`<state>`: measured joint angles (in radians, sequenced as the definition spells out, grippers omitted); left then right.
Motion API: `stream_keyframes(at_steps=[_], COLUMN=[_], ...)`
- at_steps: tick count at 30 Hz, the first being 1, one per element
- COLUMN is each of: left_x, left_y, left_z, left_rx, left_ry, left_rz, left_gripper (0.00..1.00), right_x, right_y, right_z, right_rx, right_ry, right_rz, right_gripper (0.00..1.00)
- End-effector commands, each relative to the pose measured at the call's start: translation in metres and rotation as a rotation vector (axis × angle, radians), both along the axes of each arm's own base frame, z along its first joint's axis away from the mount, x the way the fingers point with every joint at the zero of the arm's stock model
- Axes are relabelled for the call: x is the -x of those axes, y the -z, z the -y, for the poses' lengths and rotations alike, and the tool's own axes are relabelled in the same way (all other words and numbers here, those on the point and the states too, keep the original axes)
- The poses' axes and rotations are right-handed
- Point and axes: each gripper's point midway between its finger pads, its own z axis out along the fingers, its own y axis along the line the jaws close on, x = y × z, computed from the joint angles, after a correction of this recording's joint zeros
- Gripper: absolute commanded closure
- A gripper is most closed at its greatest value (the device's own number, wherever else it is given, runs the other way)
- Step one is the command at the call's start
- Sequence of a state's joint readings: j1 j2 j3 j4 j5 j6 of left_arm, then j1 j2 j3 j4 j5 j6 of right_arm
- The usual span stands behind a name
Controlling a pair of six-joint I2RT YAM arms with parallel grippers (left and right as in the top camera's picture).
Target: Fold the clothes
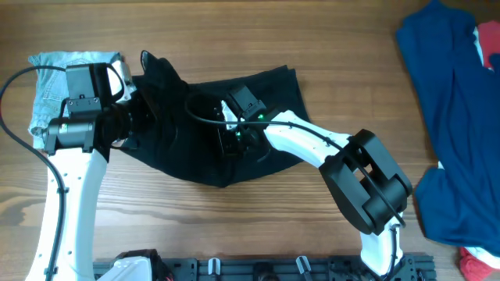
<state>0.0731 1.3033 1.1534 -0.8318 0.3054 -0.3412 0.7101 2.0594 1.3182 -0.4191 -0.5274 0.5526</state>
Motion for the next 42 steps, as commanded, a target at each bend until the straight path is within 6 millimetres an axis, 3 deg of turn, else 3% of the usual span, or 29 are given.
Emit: stream_keyframes(at_steps=[1, 3, 5, 8, 10, 15, 20, 29, 36, 42], left_x=[-0.003, -0.004, -0.006, -0.010, -0.012, -0.016, -0.021, -0.011, -0.010, -0.010], left_y=[-0.014, -0.015, -0.019, -0.024, -0.025, -0.005, 0.011, 0.007, 0.004, 0.014], left_z=[0.009, 0.014, 0.027, 0.053, 0.068, 0.112, 0.151, 0.213, 0.222, 0.245], left_rx=[0.013, 0.017, 0.025, 0.034, 0.048, 0.096, 0.129, 0.180, 0.271, 0.328], left_ry=[0.034, 0.043, 0.074, 0.137, 0.153, 0.185, 0.233, 0.348, 0.251, 0.216], left_rz=[0.039, 0.044, 0.063, 0.098, 0.106, 0.043, 0.021, 0.063, 0.013, -0.029], left_gripper=[0.96, 0.96, 0.96, 0.96, 0.96, 0.96, 0.96, 0.96, 0.96, 0.96], right_x=[-0.016, -0.042, -0.069, -0.086, -0.089, -0.070, -0.062, -0.048, -0.042, -0.040], right_y=[-0.025, -0.049, -0.074, -0.086, -0.082, -0.035, 0.001, 0.041, 0.047, 0.047], right_z=[0.014, 0.048, 0.105, 0.170, 0.196, 0.244, 0.257, 0.260, 0.260, 0.259], right_rx=[-0.041, 0.003, 0.098, 0.187, 0.214, 0.411, 0.514, 0.560, 0.558, 0.554], right_ry=[0.004, 0.101, 0.254, 0.398, 0.429, 0.450, 0.438, 0.417, 0.421, 0.435], right_rz=[0.048, 0.109, 0.171, 0.176, 0.146, 0.001, -0.075, -0.161, -0.177, -0.193], right_gripper=[0.96, 0.96, 0.96, 0.96, 0.96, 0.96, 0.96, 0.96, 0.96, 0.96])
